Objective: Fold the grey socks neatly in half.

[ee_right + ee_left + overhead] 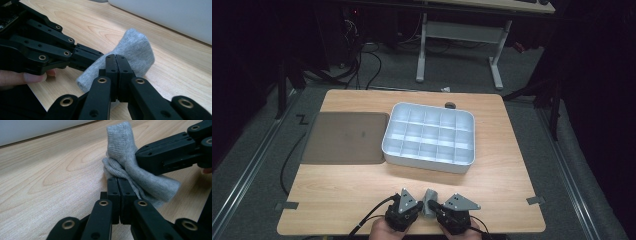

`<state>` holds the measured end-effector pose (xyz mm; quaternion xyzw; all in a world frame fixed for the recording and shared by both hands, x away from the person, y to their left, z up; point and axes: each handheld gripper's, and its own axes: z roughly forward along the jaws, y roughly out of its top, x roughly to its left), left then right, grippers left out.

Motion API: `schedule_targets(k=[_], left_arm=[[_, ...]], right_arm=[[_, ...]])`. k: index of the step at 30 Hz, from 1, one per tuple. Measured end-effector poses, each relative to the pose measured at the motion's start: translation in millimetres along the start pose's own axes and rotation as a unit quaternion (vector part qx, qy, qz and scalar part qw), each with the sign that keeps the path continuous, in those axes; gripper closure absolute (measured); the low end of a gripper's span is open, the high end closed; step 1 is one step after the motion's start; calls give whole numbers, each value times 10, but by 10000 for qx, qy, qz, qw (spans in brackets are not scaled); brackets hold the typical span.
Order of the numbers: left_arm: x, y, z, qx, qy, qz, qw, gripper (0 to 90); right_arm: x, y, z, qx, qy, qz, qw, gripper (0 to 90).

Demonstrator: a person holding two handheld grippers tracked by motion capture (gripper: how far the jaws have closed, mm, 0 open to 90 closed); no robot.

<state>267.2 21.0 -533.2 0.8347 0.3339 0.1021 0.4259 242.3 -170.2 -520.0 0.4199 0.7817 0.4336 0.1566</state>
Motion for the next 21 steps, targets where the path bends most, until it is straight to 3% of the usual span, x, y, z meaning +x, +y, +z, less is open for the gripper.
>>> schedule_targets(k=[5, 11, 21], left_arm=[[11, -7, 8, 82, 12, 35, 10000, 900], [53, -19, -13, 85, 5, -58, 9999, 879], [24, 37, -162, -521, 25, -51, 9986, 893]], right_arm=[[23, -13, 34, -10, 59, 20, 10000, 900], [43, -45, 75, 25, 31, -58, 10000, 900], [18, -69, 92, -32, 173, 41, 9998, 900]])
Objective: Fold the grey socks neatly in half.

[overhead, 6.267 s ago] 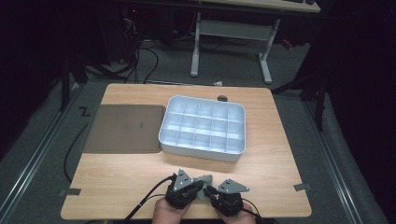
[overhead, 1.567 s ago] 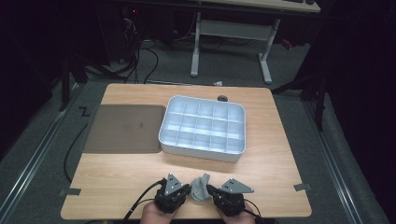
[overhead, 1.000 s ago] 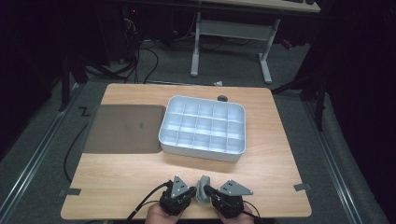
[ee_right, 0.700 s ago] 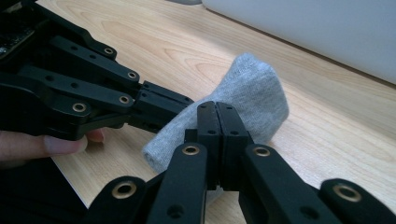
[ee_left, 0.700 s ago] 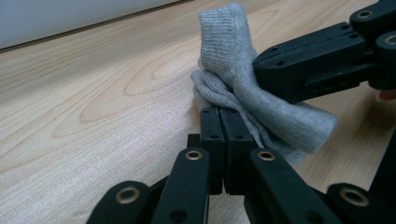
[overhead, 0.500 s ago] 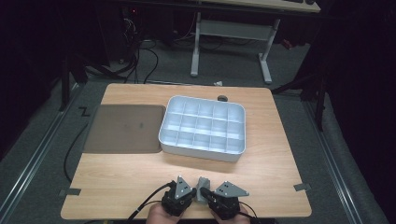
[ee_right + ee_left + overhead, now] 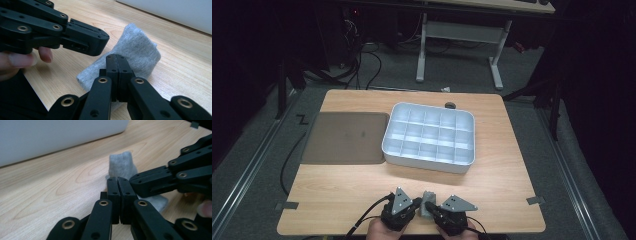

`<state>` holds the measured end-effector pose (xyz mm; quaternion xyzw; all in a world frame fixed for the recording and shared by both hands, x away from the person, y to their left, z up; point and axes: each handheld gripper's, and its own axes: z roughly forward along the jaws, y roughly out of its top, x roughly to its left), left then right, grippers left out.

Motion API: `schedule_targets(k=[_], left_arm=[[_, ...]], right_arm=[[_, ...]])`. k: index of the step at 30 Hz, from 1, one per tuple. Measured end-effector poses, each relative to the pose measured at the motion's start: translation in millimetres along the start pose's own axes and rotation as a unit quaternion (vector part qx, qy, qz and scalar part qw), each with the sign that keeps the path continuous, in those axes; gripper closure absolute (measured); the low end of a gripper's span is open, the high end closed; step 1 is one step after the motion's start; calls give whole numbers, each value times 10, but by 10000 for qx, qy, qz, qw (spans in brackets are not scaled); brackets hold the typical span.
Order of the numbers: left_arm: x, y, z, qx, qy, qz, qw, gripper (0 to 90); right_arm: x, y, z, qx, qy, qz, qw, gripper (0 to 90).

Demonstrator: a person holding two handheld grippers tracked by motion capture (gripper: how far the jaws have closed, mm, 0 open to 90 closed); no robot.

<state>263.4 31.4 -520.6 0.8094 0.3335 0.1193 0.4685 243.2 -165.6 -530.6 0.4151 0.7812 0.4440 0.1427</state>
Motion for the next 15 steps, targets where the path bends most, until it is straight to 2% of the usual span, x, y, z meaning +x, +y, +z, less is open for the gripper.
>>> schedule_targets(k=[4, 8, 15], left_arm=[[-29, 3, 11, -93, -35, 14, 9999, 900], [-31, -5, 52, -64, -56, -20, 10000, 900], [-51, -21, 87, 0, 3, 74, 10000, 900]], right_arm=[[-16, -7, 0, -15, 47, 31, 10000, 900], [-21, -11, 1, -33, 62, 42, 10000, 900], [-41, -12, -7, -31, 107, 187, 9998, 900]])
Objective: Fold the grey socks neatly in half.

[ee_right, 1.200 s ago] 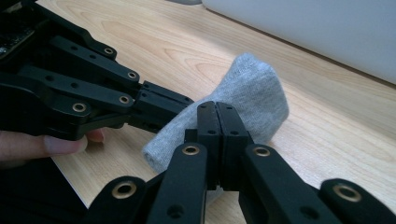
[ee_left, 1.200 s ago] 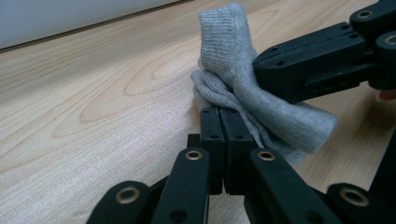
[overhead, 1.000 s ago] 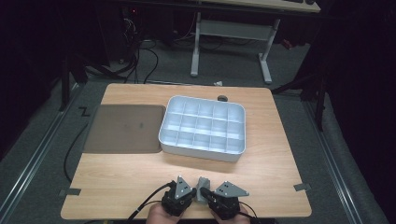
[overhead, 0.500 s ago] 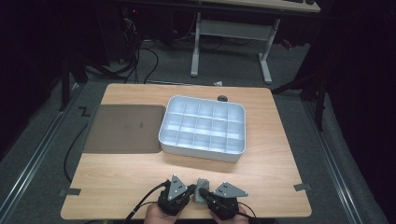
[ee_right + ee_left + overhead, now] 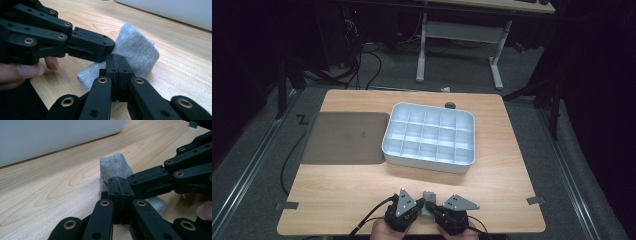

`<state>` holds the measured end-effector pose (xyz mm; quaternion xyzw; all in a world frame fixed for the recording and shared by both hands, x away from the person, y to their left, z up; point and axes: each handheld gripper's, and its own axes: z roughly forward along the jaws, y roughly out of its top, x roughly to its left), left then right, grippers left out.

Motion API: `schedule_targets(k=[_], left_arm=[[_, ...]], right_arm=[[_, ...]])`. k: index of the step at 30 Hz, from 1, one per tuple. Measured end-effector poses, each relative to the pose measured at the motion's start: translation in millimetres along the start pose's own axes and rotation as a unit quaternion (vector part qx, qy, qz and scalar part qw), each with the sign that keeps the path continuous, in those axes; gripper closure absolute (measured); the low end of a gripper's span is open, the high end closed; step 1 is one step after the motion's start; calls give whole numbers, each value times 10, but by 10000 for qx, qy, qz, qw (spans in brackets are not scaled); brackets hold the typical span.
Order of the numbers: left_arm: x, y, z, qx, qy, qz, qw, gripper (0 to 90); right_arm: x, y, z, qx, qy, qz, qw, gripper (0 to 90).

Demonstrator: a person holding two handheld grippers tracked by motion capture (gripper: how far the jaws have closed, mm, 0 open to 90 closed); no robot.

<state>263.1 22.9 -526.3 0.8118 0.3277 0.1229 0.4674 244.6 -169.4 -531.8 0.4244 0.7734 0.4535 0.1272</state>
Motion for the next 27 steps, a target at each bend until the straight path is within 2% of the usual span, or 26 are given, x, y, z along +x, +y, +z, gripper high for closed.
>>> schedule_targets(k=[5, 9, 13, 17, 21, 27], left_arm=[[-15, -4, 7, -17, 33, 31, 10000, 900], [-34, -1, 9, -1, 35, 75, 10000, 900], [-35, 0, 8, 7, 51, 87, 9999, 900], [-34, -2, 7, 7, 55, 93, 9999, 900], [-38, -1, 7, 0, 38, 91, 10000, 900], [-53, 8, 18, -13, 42, 105, 9999, 900]], right_arm=[[-21, 12, -20, 4, 30, 34, 10000, 879], [-50, 20, -54, -24, -37, 53, 10000, 848], [-61, 24, -100, -68, -165, 39, 9998, 791], [-97, 25, -140, -107, -118, 121, 9998, 736], [-107, 0, -104, 3, -231, 139, 9996, 787], [-82, -9, -78, 43, -387, -71, 9992, 873]])
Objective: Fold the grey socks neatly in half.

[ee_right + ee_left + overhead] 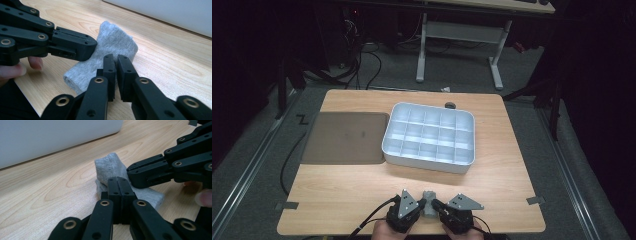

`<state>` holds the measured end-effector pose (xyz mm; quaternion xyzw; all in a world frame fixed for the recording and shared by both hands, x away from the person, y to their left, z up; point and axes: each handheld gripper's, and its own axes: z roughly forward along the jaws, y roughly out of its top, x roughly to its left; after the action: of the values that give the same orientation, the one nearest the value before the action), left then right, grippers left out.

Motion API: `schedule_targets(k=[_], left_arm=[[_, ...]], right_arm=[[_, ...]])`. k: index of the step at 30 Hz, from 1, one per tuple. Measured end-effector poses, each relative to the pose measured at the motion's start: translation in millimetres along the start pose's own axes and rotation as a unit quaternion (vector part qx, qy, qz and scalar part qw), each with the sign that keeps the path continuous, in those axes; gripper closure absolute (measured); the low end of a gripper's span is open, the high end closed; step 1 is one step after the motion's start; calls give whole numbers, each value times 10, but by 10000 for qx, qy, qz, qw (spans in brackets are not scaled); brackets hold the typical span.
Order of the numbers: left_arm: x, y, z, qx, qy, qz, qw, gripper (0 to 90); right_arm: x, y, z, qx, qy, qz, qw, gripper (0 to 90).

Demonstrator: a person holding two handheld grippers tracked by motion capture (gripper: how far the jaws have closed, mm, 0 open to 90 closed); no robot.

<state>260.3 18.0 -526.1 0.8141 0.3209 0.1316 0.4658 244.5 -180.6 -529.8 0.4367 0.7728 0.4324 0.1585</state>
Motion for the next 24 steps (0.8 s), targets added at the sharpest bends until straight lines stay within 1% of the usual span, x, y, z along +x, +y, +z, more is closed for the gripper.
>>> schedule_targets(k=[4, 5, 11, 17, 19, 22, 24], left_arm=[[-3, 8, 3, 10, -3, 2, 10000, 900], [-2, 15, -1, 10, -17, 5, 10000, 900], [-27, 80, -24, -86, -34, 38, 9999, 880], [-62, 114, -36, -211, -80, 74, 9997, 869], [-60, 104, -19, -181, -84, 82, 9998, 870], [-38, 59, 16, -52, -52, 112, 9999, 888], [-21, 29, 32, 41, -57, 74, 9999, 900]], right_arm=[[5, -2, 8, 36, -32, -52, 10000, 888], [5, -3, 9, 36, -42, -95, 9999, 890], [28, 0, 8, 61, -109, -247, 9996, 891], [37, 5, 11, 75, -100, -259, 9996, 891], [36, 4, 11, 79, -94, -253, 9996, 891], [32, 2, 12, 86, -84, -208, 9997, 891], [21, 3, 9, 79, -52, -171, 9998, 889]])
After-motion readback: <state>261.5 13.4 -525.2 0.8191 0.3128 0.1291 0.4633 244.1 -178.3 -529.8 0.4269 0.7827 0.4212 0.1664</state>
